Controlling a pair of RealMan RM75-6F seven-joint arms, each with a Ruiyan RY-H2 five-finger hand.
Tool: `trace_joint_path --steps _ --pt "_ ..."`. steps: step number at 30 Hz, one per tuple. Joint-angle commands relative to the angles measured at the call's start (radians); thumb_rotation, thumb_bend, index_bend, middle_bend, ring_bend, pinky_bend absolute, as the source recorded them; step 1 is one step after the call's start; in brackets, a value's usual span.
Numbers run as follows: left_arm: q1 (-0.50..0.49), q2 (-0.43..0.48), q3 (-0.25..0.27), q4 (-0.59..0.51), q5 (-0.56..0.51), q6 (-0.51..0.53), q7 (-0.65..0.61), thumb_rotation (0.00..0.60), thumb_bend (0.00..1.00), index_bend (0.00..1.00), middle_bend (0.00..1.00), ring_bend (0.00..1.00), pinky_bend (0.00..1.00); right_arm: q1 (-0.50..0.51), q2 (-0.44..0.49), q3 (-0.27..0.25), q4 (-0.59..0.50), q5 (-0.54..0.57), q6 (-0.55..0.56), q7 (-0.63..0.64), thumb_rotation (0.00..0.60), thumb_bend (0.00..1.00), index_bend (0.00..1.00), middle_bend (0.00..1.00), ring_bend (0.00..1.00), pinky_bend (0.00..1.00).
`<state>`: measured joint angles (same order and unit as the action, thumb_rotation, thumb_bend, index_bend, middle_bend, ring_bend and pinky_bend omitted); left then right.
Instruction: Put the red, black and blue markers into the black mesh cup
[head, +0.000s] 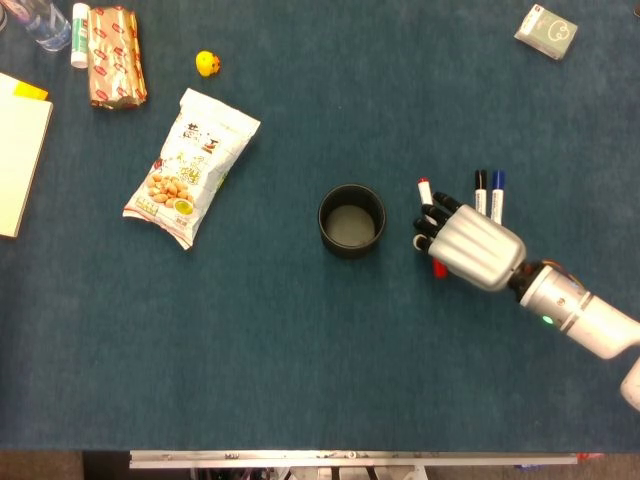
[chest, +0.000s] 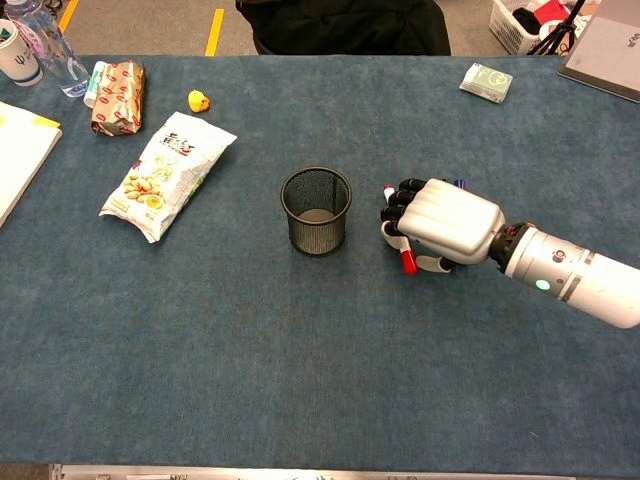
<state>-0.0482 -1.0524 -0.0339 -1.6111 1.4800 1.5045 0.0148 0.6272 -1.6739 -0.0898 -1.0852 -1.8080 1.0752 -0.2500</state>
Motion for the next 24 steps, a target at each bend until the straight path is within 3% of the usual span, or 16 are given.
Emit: trace_joint_path --steps 1,24 --pt "0.000 0.000 0.000 0.001 -0.001 -0.002 -0.002 0.600 0.20 0.10 0.17 0.19 0.24 0.003 -0.001 -0.001 0.002 0.002 -0.002 -0.003 0.600 0.23 0.50 0.40 0.27 0.24" --pt "0.006 -0.002 0.002 0.013 0.002 0.003 -0.020 0.600 0.20 0.10 0.17 0.19 0.24 0.009 -0.005 -0.011 0.005 0.028 -0.004 0.000 0.600 0.31 0.60 0.39 0.26 0.22"
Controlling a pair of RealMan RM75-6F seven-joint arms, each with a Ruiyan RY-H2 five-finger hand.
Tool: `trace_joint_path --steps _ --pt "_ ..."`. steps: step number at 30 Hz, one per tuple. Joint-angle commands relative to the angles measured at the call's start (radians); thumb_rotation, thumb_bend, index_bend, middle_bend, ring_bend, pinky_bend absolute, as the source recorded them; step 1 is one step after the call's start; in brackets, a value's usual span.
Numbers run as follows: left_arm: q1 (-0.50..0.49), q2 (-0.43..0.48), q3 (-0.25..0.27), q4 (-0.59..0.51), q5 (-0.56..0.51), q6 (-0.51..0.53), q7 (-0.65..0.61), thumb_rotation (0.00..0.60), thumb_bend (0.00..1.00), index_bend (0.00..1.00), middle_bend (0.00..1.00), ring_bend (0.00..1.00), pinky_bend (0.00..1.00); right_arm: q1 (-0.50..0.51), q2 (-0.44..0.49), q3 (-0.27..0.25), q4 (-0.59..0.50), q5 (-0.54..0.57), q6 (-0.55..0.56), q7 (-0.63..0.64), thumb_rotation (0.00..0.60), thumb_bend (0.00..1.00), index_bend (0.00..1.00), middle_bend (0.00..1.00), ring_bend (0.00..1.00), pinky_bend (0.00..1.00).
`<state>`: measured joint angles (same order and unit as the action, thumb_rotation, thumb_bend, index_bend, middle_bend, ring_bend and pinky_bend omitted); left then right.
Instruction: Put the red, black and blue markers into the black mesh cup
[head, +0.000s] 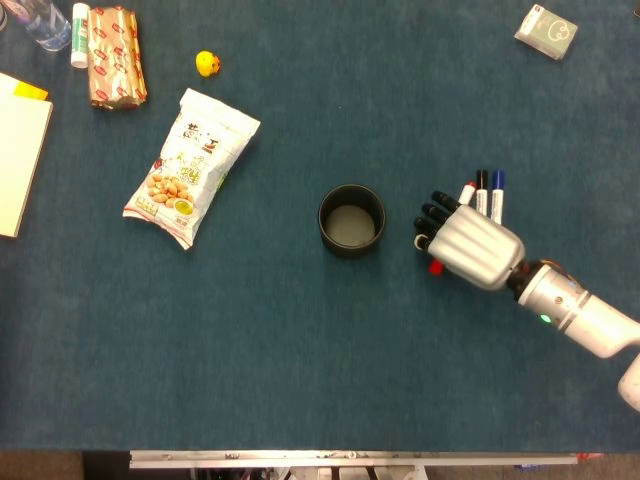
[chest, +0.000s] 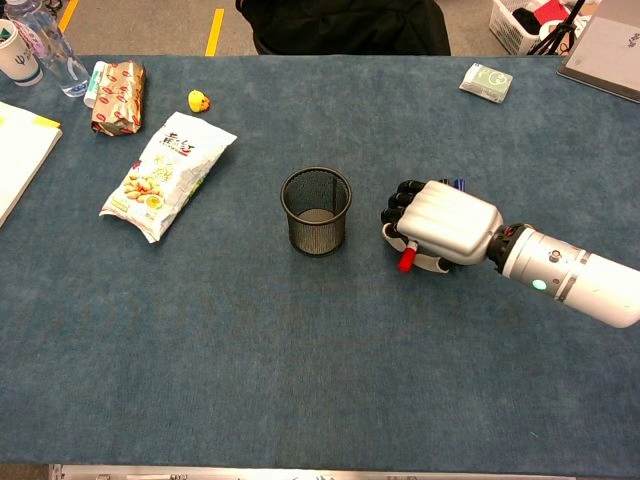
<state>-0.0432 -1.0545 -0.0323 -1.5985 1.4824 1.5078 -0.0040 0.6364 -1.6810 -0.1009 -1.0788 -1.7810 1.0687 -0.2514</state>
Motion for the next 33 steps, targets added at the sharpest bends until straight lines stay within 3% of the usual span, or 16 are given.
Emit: trace_joint_path --steps 1,8,16,21,33 --pt "0.001 0.000 0.000 0.001 0.000 0.001 -0.002 0.600 0.20 0.10 0.17 0.19 0.24 -0.001 0.004 0.001 -0.004 0.002 0.006 0.004 0.600 0.31 0.61 0.39 0.26 0.22" --pt "0.005 0.006 -0.002 -0.002 0.001 0.010 -0.001 0.600 0.20 0.10 0.17 0.19 0.24 -0.023 0.073 0.026 -0.104 0.006 0.113 0.075 0.600 0.31 0.62 0.39 0.26 0.22" --pt "-0.002 0.013 -0.003 -0.026 0.010 0.006 0.019 0.600 0.20 0.10 0.17 0.19 0.24 -0.049 0.192 0.092 -0.333 0.040 0.245 0.262 0.600 0.31 0.63 0.39 0.26 0.22" --pt "-0.003 0.021 -0.002 -0.046 0.018 0.010 0.031 0.600 0.20 0.10 0.17 0.19 0.24 -0.051 0.212 0.133 -0.408 0.047 0.299 0.369 0.600 0.31 0.64 0.40 0.26 0.22" --pt "0.003 0.026 0.001 -0.053 0.013 0.011 0.035 0.600 0.20 0.10 0.17 0.19 0.24 0.003 0.163 0.166 -0.488 0.123 0.185 0.581 0.600 0.31 0.64 0.41 0.26 0.22"
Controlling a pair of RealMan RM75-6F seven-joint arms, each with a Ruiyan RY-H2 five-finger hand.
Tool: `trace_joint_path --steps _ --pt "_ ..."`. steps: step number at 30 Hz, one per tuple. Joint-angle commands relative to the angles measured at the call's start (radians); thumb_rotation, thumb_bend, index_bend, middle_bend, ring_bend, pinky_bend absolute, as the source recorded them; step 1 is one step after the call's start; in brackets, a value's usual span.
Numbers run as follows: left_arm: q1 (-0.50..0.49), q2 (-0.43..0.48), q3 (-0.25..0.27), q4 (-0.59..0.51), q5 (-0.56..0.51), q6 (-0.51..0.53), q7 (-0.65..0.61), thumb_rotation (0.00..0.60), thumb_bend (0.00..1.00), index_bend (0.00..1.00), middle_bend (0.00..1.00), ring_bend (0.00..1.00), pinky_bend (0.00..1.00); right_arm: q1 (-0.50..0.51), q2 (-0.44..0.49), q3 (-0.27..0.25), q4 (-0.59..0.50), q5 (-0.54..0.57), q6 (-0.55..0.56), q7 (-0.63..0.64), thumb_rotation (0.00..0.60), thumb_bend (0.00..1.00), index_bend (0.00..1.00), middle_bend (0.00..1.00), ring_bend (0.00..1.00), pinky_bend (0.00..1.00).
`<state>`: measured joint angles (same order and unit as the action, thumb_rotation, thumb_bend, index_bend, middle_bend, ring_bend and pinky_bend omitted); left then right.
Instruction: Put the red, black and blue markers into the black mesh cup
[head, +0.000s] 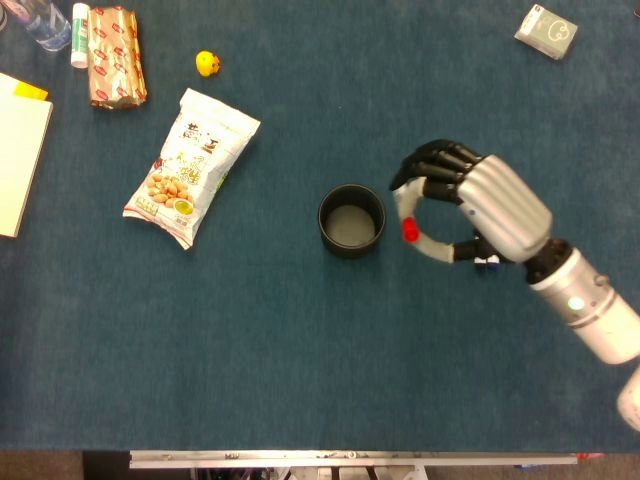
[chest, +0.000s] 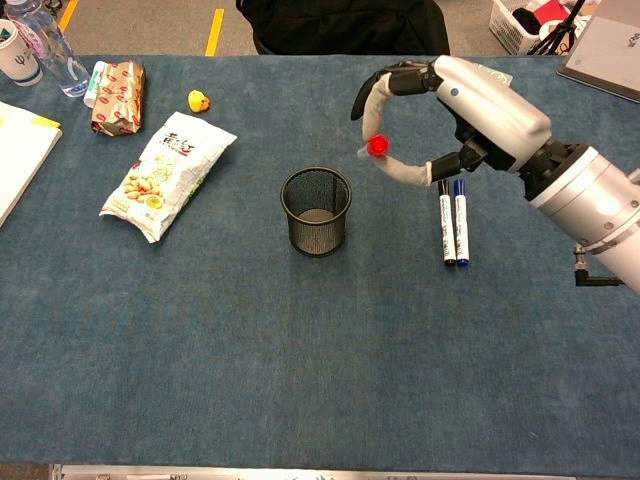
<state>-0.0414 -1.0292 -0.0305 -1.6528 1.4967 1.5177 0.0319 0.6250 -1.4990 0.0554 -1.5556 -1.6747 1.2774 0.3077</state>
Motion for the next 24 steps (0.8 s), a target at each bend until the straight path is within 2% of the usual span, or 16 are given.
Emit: trace_joint_path --steps 1,10,14,17,20,22,24 --pt "0.002 0.000 -0.001 0.002 -0.004 0.001 -0.002 0.600 0.20 0.10 0.17 0.19 0.24 0.018 -0.027 0.012 -0.011 0.021 -0.031 0.029 0.600 0.31 0.64 0.41 0.26 0.22" --pt "0.005 -0.006 0.003 0.015 -0.010 -0.005 -0.013 0.600 0.20 0.10 0.17 0.19 0.24 0.056 -0.124 0.029 0.037 0.084 -0.122 0.101 0.600 0.31 0.64 0.41 0.26 0.22" --pt "0.007 -0.006 0.002 0.019 -0.017 -0.006 -0.014 0.600 0.20 0.10 0.17 0.19 0.24 0.060 -0.180 0.034 0.105 0.102 -0.134 0.141 0.600 0.31 0.62 0.40 0.26 0.22" --pt "0.009 -0.005 0.002 0.018 -0.018 -0.005 -0.012 0.600 0.20 0.10 0.17 0.19 0.24 0.065 -0.197 0.031 0.148 0.095 -0.137 0.154 0.600 0.31 0.45 0.34 0.24 0.20" --pt "0.008 -0.003 0.004 0.014 -0.017 -0.009 -0.010 0.600 0.20 0.10 0.17 0.19 0.24 0.067 -0.203 0.029 0.180 0.089 -0.136 0.149 0.600 0.31 0.21 0.27 0.19 0.15" --pt "0.006 -0.001 0.004 0.010 -0.017 -0.012 -0.008 0.600 0.20 0.10 0.17 0.19 0.24 0.066 -0.199 0.029 0.187 0.088 -0.134 0.146 0.600 0.30 0.13 0.23 0.16 0.13" --pt "0.004 0.000 0.002 0.009 -0.017 -0.014 -0.006 0.600 0.19 0.10 0.17 0.19 0.24 0.062 -0.191 0.032 0.190 0.082 -0.119 0.137 0.600 0.30 0.10 0.20 0.14 0.12"
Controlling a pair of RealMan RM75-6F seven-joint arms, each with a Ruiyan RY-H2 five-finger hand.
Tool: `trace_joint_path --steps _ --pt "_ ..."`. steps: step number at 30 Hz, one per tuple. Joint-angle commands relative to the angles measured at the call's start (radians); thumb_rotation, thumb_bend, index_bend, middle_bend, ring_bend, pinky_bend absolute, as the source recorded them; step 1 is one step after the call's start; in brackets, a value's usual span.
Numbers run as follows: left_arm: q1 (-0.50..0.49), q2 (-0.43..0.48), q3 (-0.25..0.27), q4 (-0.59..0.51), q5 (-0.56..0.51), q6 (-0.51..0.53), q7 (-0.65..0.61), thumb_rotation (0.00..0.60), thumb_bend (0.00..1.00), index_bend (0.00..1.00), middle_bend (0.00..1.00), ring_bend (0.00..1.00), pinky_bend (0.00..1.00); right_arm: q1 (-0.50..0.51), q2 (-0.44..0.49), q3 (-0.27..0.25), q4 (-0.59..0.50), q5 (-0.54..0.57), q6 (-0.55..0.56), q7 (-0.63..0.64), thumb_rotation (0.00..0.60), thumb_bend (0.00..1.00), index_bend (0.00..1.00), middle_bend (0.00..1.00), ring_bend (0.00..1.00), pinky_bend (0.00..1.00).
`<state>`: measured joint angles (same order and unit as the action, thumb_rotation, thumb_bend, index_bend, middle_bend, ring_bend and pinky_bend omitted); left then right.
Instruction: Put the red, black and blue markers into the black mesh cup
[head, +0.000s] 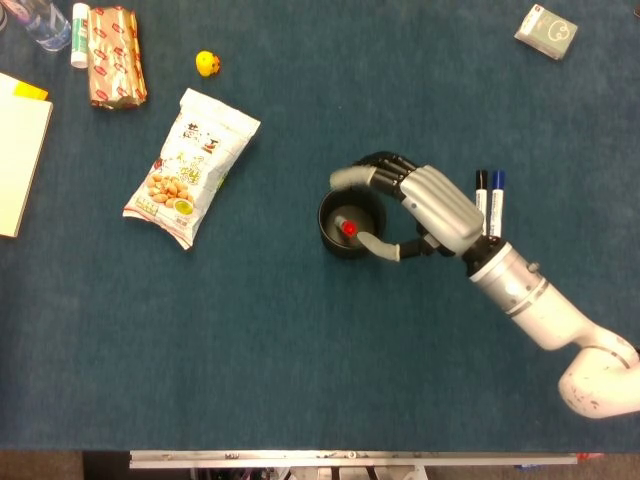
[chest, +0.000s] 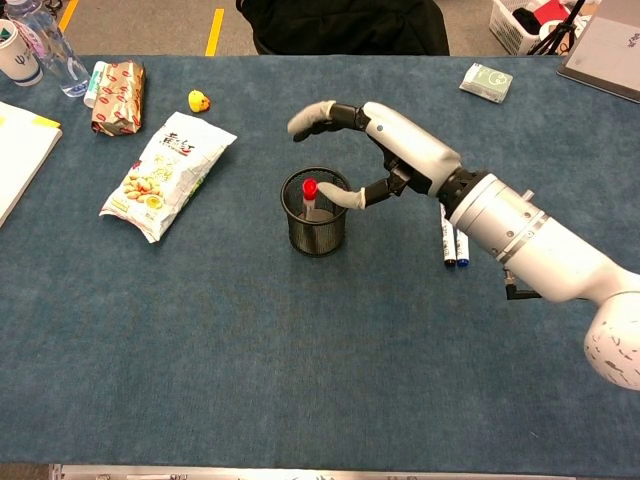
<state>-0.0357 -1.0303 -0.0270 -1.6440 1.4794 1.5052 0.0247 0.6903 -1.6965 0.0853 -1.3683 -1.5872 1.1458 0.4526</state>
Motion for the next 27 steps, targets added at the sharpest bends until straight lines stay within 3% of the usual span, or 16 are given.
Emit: trace_joint_path --steps 1,6,10,18,27 --pt "-0.003 0.001 -0.002 -0.001 0.001 -0.002 0.002 0.600 0.20 0.10 0.17 0.19 0.24 -0.005 0.011 0.003 0.003 -0.009 0.019 -0.013 0.600 0.29 0.08 0.20 0.13 0.11" --pt "-0.003 0.000 -0.003 0.000 0.010 0.006 -0.004 0.600 0.20 0.10 0.17 0.19 0.24 -0.027 0.063 -0.002 0.001 -0.057 0.096 -0.056 0.600 0.29 0.08 0.19 0.13 0.11" --pt "-0.002 -0.002 -0.005 0.009 0.006 0.008 -0.011 0.600 0.20 0.10 0.17 0.19 0.24 -0.061 0.143 -0.033 0.032 -0.128 0.178 -0.157 0.600 0.29 0.19 0.25 0.14 0.15" --pt "-0.014 -0.013 -0.005 0.010 0.022 -0.001 -0.003 0.600 0.20 0.10 0.17 0.19 0.24 -0.116 0.305 -0.123 0.034 -0.205 0.209 -0.287 0.600 0.29 0.43 0.33 0.19 0.18" --pt "-0.021 -0.015 -0.003 0.003 0.033 -0.002 0.007 0.600 0.20 0.10 0.17 0.19 0.24 -0.153 0.315 -0.217 0.108 -0.267 0.170 -0.385 0.600 0.29 0.51 0.36 0.20 0.19"
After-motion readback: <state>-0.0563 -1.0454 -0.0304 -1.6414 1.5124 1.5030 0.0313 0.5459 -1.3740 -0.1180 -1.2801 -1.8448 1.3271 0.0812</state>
